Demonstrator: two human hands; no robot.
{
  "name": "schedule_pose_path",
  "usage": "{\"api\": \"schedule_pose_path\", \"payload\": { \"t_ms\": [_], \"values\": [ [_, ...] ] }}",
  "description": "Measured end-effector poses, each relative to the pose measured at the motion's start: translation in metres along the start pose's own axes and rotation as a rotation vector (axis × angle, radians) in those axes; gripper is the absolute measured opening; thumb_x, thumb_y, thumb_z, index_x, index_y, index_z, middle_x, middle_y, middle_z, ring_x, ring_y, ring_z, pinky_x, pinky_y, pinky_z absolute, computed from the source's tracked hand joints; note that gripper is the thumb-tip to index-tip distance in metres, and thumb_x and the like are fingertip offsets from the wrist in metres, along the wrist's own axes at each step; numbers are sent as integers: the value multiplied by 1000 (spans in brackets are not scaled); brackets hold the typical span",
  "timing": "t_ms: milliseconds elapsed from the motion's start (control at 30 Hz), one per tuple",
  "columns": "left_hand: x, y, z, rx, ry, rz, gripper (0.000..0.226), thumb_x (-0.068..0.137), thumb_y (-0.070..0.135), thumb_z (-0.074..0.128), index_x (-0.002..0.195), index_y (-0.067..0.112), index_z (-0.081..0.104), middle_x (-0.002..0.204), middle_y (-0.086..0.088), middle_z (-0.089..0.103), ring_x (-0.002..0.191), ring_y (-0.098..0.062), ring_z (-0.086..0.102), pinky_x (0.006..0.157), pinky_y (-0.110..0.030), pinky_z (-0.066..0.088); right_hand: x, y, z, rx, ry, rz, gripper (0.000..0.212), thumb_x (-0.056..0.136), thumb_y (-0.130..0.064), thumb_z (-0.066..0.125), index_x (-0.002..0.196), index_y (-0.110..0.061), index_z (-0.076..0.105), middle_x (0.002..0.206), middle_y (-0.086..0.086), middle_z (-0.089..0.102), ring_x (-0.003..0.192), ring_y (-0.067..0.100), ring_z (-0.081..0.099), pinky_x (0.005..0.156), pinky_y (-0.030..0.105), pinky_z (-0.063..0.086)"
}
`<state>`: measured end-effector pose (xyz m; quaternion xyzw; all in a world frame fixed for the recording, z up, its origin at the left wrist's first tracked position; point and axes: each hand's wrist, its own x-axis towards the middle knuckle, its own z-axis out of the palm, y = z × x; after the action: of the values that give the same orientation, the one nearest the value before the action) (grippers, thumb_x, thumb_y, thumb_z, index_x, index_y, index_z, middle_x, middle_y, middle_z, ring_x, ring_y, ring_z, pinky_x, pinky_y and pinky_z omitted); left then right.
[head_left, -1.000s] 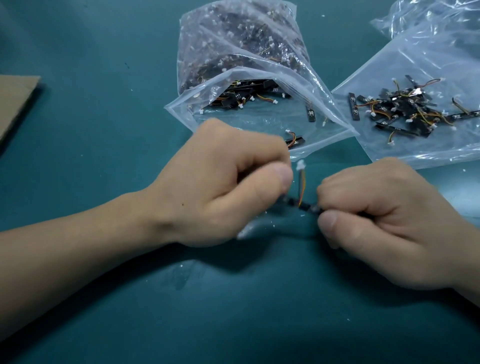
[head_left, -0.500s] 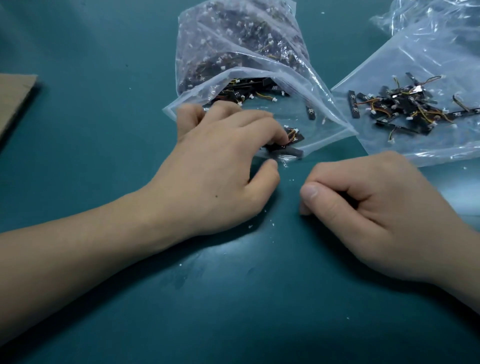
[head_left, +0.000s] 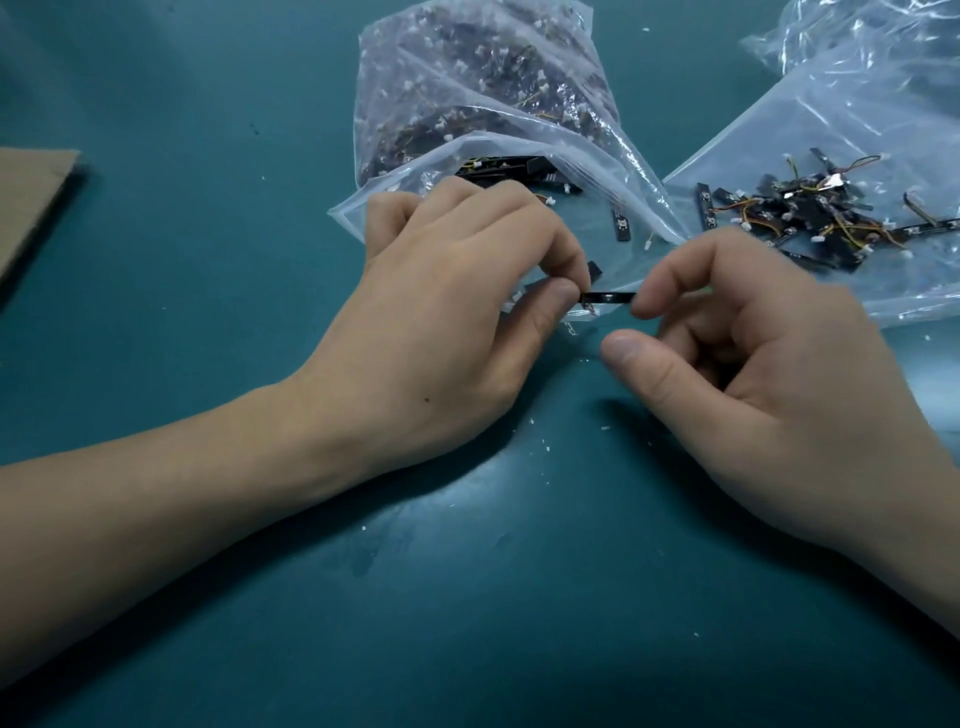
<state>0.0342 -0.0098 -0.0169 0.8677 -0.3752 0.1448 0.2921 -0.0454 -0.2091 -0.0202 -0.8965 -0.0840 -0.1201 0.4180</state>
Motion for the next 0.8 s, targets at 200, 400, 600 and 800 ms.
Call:
{"api": "schedule_pose_path", "payload": {
  "t_ms": [200, 400, 600, 800],
  "values": [
    [-1, -2, -1, -123, 8, 130, 8, 98, 16, 62, 101, 16, 69, 90, 19, 56, 80, -2, 49, 81, -26, 41, 4, 0, -1, -64, -15, -18, 10, 96, -39, 64, 93, -30, 61, 71, -8, 65, 55, 18, 57, 51, 16, 40],
    [-2, 1, -6, -223, -52, 101, 16, 98, 19, 61, 104, 11, 73, 77, 9, 64, 69, -14, 59, 69, -32, 49, 3, 0, -4, 84, -9, 2, 14, 96, -36, 58, 87, -25, 59, 66, 4, 61, 52, 21, 52, 48, 26, 40],
    [0, 0, -9, -351, -101, 16, 12, 91, 7, 65, 86, 9, 76, 68, 0, 67, 61, -20, 59, 60, -33, 46, 4, -1, -6, -133, -168, -79, 29, 100, -43, 47, 79, -25, 57, 64, -4, 56, 60, 15, 54, 57, 37, 43],
    [-2, 1, -10, -317, -198, 64, 14, 80, 9, 63, 70, 12, 71, 54, 2, 57, 53, -17, 53, 53, -29, 42, 4, -1, -7, -228, -237, -165, 35, 100, -44, 45, 80, -23, 66, 68, -11, 56, 67, 10, 55, 59, 43, 46]
  ]
}}
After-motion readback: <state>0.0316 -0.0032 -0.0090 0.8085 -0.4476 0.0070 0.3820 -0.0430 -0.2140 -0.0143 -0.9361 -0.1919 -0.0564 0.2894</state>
